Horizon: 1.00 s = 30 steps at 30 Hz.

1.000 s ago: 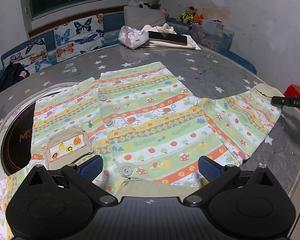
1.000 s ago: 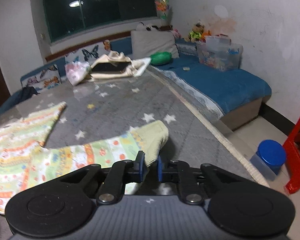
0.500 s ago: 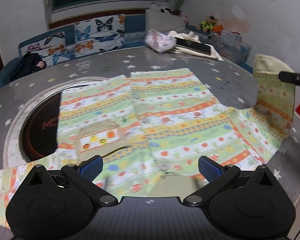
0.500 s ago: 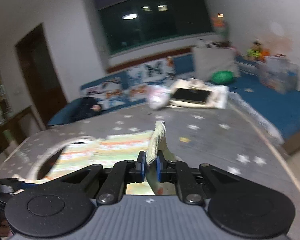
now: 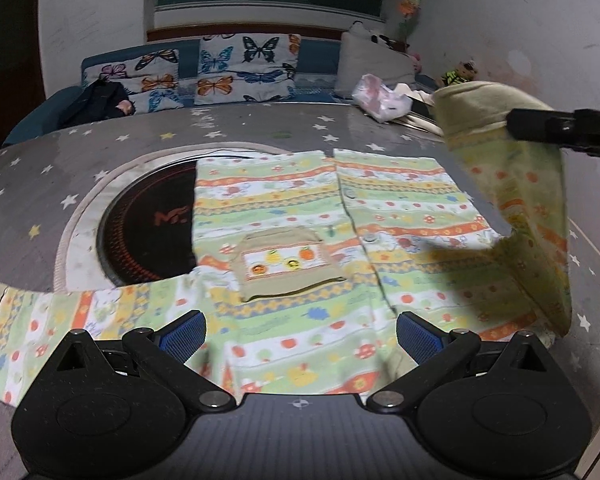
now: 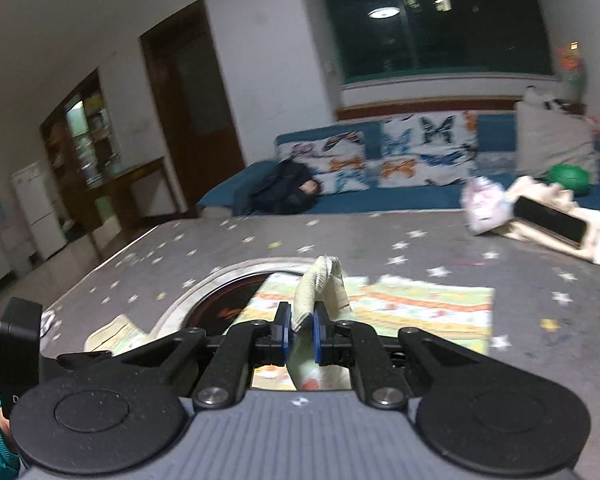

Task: Fold clothes
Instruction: 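Grasp the sleeve cuff with the right gripper and fold it over the shirt body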

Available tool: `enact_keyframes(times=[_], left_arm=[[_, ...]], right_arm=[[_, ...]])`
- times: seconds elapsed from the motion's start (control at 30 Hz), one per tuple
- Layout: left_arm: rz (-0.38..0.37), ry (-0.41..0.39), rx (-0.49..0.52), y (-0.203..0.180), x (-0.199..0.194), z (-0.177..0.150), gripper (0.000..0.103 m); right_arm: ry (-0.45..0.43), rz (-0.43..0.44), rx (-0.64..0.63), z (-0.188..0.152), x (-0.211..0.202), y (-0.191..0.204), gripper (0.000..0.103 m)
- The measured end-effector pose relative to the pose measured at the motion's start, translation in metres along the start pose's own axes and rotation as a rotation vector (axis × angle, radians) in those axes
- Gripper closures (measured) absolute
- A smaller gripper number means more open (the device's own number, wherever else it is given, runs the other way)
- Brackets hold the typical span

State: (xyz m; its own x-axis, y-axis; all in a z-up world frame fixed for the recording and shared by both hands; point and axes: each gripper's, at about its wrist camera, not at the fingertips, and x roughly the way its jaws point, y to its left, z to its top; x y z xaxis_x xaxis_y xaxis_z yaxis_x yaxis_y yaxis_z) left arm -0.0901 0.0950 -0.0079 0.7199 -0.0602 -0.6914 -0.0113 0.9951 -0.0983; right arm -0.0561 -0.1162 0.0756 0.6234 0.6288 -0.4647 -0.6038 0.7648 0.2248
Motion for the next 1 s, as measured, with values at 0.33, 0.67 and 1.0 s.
enact_keyframes(times=[0.33,0.67,1.0], left_arm=[[0.002,0.004,-0.032,0.011,-0.001,-0.004,0.000],[0.010,0.016,-0.039,0.014,0.002,-0.005,0.000],[0.021,0.017,-0.030,0.018,-0.003,-0.005,0.000]], right_arm=[[0.070,0.073,-0.041,-0.010,0.042,0.042,0.093],[0.136,0.134,-0.061,-0.018,0.069,0.055,0.084],[0.138,0.104,-0.146,-0.012,0.037,0.044,0.080]])
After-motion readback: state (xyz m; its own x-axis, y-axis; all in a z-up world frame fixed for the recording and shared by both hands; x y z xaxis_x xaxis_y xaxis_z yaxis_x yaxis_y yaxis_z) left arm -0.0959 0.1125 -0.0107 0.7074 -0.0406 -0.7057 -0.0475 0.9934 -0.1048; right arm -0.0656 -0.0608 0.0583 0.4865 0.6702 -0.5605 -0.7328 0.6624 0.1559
